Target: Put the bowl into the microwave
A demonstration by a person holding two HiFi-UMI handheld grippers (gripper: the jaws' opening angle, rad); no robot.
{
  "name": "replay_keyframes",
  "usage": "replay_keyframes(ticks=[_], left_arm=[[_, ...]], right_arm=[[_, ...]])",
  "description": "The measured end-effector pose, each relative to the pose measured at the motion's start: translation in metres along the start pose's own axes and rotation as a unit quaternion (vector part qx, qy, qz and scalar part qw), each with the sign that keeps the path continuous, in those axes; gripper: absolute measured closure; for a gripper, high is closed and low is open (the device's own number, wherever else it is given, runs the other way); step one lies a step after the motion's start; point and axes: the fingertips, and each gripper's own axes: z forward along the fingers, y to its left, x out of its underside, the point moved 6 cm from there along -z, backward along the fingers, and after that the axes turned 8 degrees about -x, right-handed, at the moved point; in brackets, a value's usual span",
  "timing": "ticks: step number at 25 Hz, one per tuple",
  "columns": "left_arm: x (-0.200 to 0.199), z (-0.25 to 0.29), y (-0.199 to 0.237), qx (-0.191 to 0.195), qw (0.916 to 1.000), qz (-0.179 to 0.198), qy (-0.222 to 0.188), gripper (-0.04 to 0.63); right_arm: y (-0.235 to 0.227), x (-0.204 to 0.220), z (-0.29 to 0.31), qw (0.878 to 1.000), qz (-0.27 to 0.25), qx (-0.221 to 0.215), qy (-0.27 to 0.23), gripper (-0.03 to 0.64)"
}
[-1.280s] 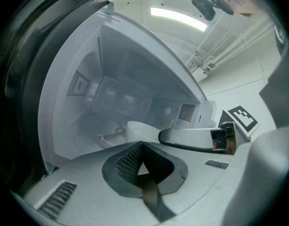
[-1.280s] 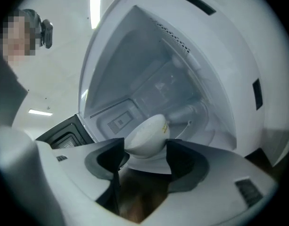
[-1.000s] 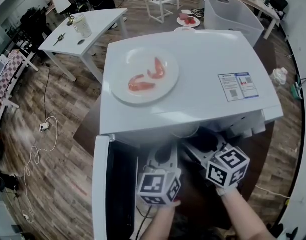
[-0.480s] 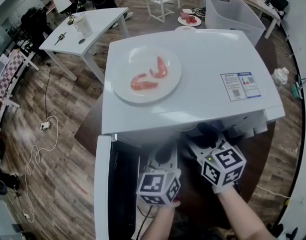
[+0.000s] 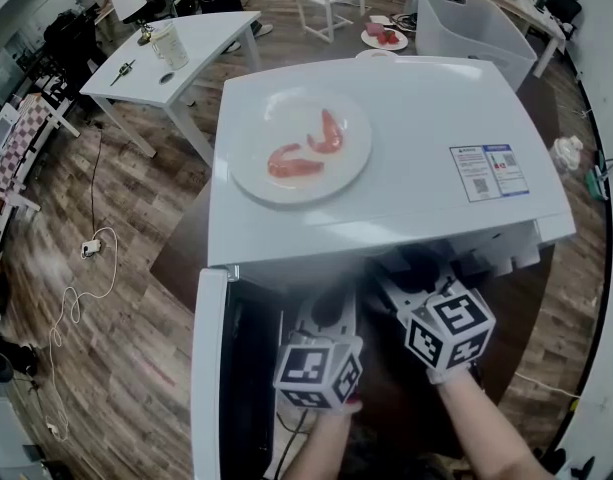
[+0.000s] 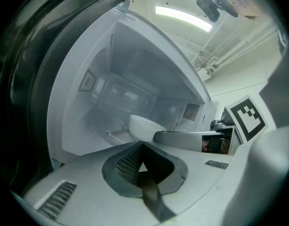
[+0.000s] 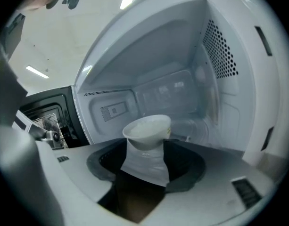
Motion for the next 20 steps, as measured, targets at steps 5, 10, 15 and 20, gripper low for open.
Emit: replay_keyframes(ticks=[5,10,15,20], left_arm=[[0.003,-0.001,-0.001,0.002,1.0000,-0.002,0.001,0.594],[0.010,-0.003,-0.002,0.004,1.0000,-0.002,0.007,0.594],[0.013,-0.007,-0.005,0.007,0.9999,0.002,0.007,0.594],[0.020,-0.014,-0.009,0.008,0.9999,0.003,0.011,0.594]], right_arm=[[-0.001,0.008,-0.005,1.000,0.003,0.007,0.010,0.403],[0.003,0.014,-0.010,1.000,-0.011,0.007,0.012,0.459],[0.005,0.023,-0.016,1.000,0.004,0.010,0.011,0.612],[0.010,0.030,-0.022,0.997,0.065,-0.027,-0.001,0.614]])
